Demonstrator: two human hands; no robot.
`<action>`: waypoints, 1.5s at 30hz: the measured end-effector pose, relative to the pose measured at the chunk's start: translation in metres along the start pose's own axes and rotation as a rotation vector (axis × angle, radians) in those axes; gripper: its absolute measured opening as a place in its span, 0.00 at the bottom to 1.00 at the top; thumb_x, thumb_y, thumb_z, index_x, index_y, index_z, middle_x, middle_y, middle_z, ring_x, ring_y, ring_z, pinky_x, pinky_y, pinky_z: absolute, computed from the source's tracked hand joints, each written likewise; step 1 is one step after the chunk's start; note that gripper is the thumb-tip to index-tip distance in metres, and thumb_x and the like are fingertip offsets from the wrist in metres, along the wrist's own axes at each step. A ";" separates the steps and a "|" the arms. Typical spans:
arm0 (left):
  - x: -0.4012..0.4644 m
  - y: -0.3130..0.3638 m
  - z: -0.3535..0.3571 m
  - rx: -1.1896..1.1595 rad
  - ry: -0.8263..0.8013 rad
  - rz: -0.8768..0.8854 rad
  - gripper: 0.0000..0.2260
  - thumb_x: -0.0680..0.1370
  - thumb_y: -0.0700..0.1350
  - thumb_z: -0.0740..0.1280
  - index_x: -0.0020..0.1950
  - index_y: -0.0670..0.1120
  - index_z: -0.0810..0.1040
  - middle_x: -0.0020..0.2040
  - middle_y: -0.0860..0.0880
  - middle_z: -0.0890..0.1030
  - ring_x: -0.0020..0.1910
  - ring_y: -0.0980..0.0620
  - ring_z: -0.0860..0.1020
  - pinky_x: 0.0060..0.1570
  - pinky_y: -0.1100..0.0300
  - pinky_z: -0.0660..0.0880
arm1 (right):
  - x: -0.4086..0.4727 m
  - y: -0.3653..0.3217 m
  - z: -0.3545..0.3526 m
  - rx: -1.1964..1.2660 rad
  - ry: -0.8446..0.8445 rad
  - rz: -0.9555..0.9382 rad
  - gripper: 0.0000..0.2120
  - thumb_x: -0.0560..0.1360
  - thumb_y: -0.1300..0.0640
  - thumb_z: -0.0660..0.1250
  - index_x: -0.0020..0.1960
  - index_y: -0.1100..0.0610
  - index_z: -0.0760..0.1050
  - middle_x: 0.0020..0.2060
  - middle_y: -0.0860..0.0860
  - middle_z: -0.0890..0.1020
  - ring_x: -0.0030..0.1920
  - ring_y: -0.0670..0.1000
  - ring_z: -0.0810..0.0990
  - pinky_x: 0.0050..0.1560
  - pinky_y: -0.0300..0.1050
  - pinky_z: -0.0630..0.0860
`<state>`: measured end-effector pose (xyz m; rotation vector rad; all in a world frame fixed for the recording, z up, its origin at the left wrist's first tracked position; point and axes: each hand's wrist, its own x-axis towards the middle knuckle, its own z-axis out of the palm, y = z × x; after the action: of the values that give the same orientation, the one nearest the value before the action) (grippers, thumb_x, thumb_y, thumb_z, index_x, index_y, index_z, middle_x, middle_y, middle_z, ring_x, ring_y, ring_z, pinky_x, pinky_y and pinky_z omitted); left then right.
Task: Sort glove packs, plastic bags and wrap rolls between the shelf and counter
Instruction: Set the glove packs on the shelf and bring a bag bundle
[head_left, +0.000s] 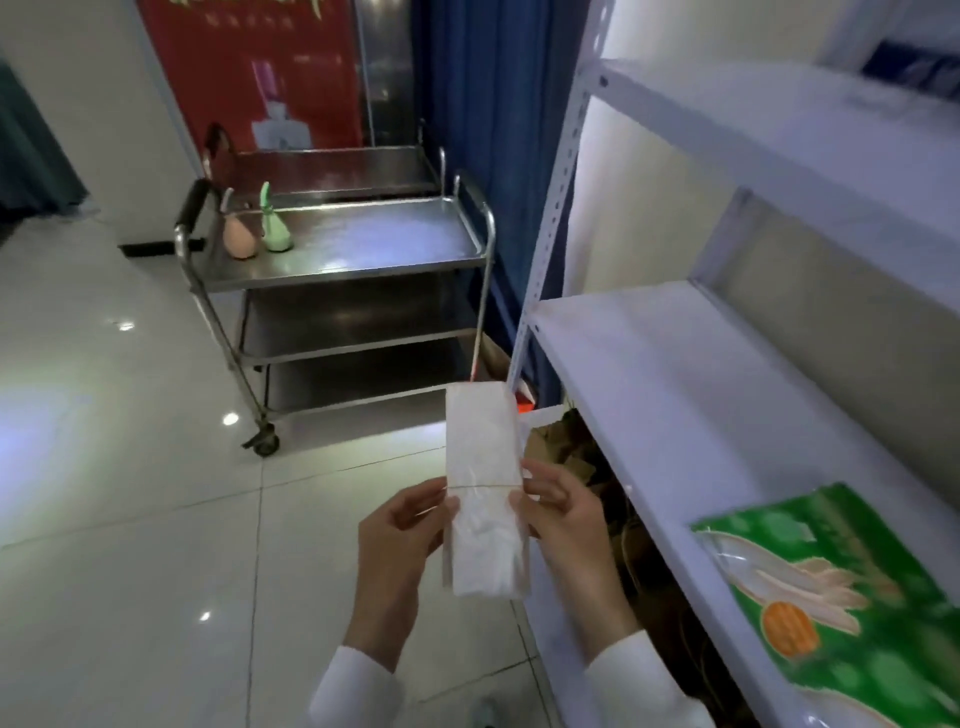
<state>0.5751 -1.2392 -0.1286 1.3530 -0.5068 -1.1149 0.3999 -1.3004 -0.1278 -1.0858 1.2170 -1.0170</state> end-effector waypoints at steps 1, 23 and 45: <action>0.013 0.003 0.013 0.012 -0.027 -0.004 0.10 0.74 0.36 0.77 0.54 0.46 0.88 0.51 0.47 0.89 0.51 0.46 0.87 0.48 0.55 0.83 | 0.008 -0.005 -0.008 0.008 0.016 -0.004 0.16 0.75 0.65 0.76 0.60 0.52 0.82 0.50 0.50 0.88 0.51 0.52 0.88 0.47 0.46 0.85; 0.128 -0.002 0.249 0.501 -0.826 0.143 0.15 0.72 0.29 0.76 0.45 0.50 0.85 0.44 0.52 0.88 0.47 0.54 0.85 0.50 0.65 0.79 | 0.049 -0.036 -0.129 -0.345 0.838 0.000 0.11 0.75 0.61 0.75 0.42 0.45 0.81 0.37 0.33 0.84 0.39 0.34 0.82 0.40 0.27 0.73; 0.140 -0.021 0.310 0.797 -1.107 0.385 0.07 0.78 0.40 0.72 0.43 0.51 0.81 0.40 0.58 0.82 0.42 0.58 0.80 0.42 0.68 0.75 | 0.056 -0.037 -0.125 -0.378 1.213 0.228 0.08 0.80 0.64 0.69 0.53 0.54 0.85 0.40 0.44 0.85 0.37 0.35 0.81 0.37 0.24 0.73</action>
<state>0.3703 -1.5116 -0.1236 1.0619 -2.0928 -1.3151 0.2798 -1.3720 -0.1058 -0.4956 2.5127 -1.3258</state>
